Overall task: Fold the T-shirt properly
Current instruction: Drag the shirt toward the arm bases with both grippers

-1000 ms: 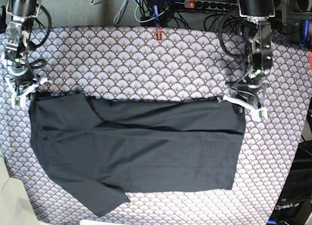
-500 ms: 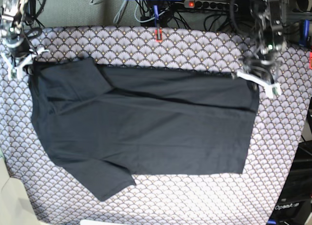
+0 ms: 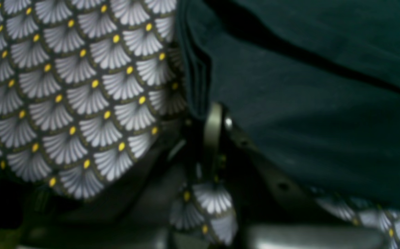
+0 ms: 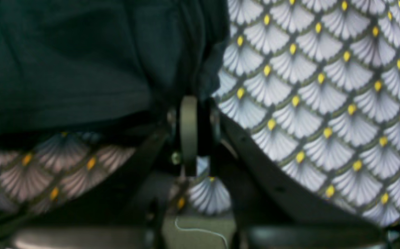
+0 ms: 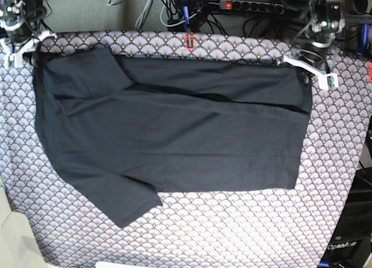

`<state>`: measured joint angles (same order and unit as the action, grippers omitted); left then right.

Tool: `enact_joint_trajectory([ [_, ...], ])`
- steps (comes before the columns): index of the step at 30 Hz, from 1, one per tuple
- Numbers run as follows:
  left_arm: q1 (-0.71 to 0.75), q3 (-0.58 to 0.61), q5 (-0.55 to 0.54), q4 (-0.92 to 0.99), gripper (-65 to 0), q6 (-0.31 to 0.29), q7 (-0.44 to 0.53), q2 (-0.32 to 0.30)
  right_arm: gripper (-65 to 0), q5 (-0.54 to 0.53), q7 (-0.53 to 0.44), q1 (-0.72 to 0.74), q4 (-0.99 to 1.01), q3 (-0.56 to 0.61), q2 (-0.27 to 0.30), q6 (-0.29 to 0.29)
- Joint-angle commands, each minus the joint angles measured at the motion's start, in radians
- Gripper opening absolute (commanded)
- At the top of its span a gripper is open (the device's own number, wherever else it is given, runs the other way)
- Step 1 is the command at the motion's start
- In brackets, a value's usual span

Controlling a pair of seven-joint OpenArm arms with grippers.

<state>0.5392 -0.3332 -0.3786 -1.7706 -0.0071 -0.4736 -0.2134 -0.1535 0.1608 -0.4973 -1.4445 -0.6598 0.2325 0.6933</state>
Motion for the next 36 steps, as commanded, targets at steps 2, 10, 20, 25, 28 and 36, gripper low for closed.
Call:
enact_joint_trajectory([
  [2, 0.037, -0.007, 0.002, -0.024, -65.0, 0.0, 0.013, -0.008, -65.0, -0.007, -0.053, -0.044, -0.012, -0.012, 0.014, 0.005],
  [10, 0.098, -0.007, 0.002, -0.012, -65.0, 0.0, 0.022, -0.008, -65.0, -0.007, -0.112, -0.084, -0.011, -0.054, -0.006, 0.005],
  [20, 0.103, -0.007, 0.01, -0.01, -65.0, 0.0, 0.019, -0.01, -65.0, -0.007, -0.109, -0.084, -0.011, -0.056, -0.022, 0.005],
  [25, 0.103, -0.007, 0.011, -0.01, -63.5, 0.0, 0.02, -0.016, -55.7, -0.007, -0.109, -0.084, -0.011, -0.058, -0.022, 0.005],
  [28, 0.103, -0.03, 0.011, -0.01, -53.0, 0.0, 0.02, -0.016, -53.1, -0.007, -0.112, -0.084, -0.011, -0.071, -0.022, 0.005],
  [36, 0.103, -0.079, 0.003, -0.015, -41.4, -0.011, 0.022, -0.016, -52.8, -0.007, -0.111, -0.082, -0.012, -0.156, -0.017, 0.005],
])
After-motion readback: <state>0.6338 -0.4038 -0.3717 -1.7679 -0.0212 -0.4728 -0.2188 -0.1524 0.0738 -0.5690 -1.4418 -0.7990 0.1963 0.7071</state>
